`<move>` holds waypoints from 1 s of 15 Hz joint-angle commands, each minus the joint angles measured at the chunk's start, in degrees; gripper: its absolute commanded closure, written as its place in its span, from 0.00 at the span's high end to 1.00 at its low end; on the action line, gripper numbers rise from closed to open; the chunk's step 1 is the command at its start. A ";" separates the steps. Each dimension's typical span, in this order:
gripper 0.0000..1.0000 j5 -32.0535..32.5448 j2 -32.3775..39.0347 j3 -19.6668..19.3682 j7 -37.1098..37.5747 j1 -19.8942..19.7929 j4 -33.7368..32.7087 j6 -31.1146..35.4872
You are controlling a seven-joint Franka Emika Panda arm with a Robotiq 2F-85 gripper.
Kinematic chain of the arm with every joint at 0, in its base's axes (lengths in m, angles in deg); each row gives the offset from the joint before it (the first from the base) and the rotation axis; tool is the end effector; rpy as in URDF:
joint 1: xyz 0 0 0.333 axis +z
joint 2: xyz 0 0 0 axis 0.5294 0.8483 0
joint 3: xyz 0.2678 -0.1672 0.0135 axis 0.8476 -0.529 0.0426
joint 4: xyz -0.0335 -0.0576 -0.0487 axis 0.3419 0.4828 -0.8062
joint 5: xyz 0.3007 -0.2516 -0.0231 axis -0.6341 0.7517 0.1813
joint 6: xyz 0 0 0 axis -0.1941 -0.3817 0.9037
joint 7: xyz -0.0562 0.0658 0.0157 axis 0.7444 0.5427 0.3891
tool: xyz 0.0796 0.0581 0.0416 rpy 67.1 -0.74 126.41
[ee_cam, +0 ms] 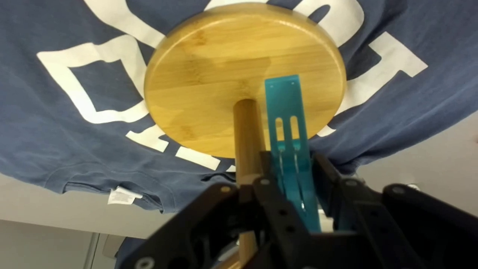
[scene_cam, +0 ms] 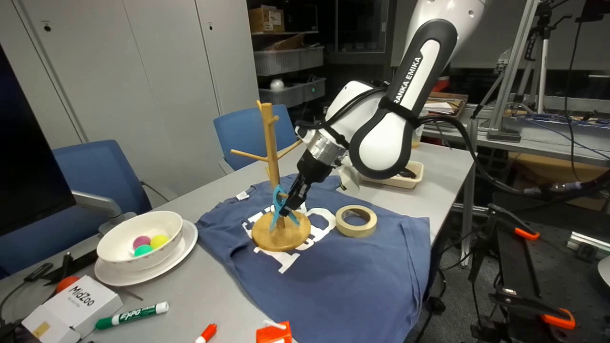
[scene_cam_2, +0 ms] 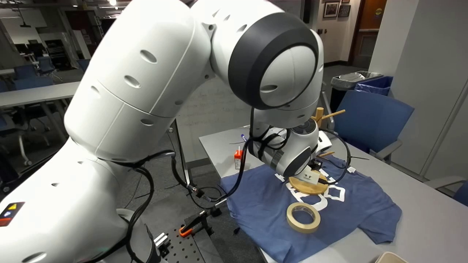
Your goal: Take the peg from the wooden holder and put it on the table
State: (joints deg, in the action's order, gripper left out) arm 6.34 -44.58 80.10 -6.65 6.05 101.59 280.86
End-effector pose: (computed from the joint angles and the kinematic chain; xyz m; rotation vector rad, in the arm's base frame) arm 0.5839 0.0338 0.1428 -2.7821 -0.6229 -0.8381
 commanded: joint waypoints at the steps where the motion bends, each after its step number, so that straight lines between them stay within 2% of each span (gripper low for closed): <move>1: 0.08 2.47 0.36 1.89 1.15 -2.43 1.19 2.33; 9: 0.08 3.85 -1.93 5.53 1.82 -5.73 6.37 3.25; 15: 0.08 7.57 -3.75 5.95 3.79 -6.36 9.51 6.42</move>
State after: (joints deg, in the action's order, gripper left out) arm 10.92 -46.31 85.12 -5.55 1.05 108.41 285.15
